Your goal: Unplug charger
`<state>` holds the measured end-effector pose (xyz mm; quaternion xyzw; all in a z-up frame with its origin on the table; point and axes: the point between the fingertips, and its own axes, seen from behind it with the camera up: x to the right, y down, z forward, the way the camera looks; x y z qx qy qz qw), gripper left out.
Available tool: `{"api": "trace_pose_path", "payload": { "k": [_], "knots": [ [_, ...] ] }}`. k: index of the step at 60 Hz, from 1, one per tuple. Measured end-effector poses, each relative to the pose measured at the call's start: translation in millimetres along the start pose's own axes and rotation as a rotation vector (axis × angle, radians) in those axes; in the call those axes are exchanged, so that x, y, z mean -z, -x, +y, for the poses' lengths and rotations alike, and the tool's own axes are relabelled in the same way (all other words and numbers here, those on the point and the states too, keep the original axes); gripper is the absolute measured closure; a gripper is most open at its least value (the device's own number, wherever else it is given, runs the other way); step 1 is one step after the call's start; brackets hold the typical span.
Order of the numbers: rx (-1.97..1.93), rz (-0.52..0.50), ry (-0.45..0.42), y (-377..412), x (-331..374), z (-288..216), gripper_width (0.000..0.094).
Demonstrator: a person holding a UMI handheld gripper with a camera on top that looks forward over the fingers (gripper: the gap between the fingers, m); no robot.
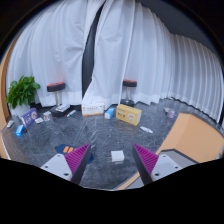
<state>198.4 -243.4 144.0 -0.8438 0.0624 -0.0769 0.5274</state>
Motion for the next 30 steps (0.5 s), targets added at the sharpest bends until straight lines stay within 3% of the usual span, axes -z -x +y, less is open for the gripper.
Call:
{"api": "trace_pose_path", "payload": {
  "k": [18, 30],
  "knots": [
    [-0.021, 0.033, 0.026, 41.5, 155.4, 47.8, 0.0081],
    [-0.018, 0.036, 0.032, 50.3, 203.8, 62.4, 0.0082]
  ]
}}
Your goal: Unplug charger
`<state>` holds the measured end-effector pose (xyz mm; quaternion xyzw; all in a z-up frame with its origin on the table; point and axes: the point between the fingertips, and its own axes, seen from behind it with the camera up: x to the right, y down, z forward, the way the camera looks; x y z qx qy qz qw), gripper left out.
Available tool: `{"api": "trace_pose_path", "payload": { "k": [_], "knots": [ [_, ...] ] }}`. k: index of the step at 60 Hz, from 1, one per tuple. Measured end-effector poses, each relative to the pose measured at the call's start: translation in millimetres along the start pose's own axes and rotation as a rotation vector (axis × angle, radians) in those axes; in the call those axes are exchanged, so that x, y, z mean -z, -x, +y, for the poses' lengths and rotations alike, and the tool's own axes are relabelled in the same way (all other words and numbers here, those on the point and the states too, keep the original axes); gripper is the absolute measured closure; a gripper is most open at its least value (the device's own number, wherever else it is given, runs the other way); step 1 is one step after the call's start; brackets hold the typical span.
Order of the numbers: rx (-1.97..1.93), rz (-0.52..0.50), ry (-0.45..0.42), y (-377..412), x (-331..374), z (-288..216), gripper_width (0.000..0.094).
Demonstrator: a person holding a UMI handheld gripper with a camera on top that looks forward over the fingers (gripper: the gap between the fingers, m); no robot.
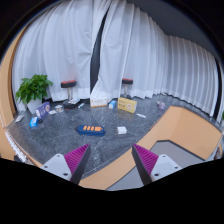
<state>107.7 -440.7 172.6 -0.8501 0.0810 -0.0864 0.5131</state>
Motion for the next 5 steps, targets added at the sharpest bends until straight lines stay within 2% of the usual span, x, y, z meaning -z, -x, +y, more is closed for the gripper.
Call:
{"api": "trace_pose_path", "payload": {
  "k": [5],
  "knots": [
    [-0.015, 0.003, -0.008, 1.7, 6.8, 0.5, 0.0082]
  ]
}}
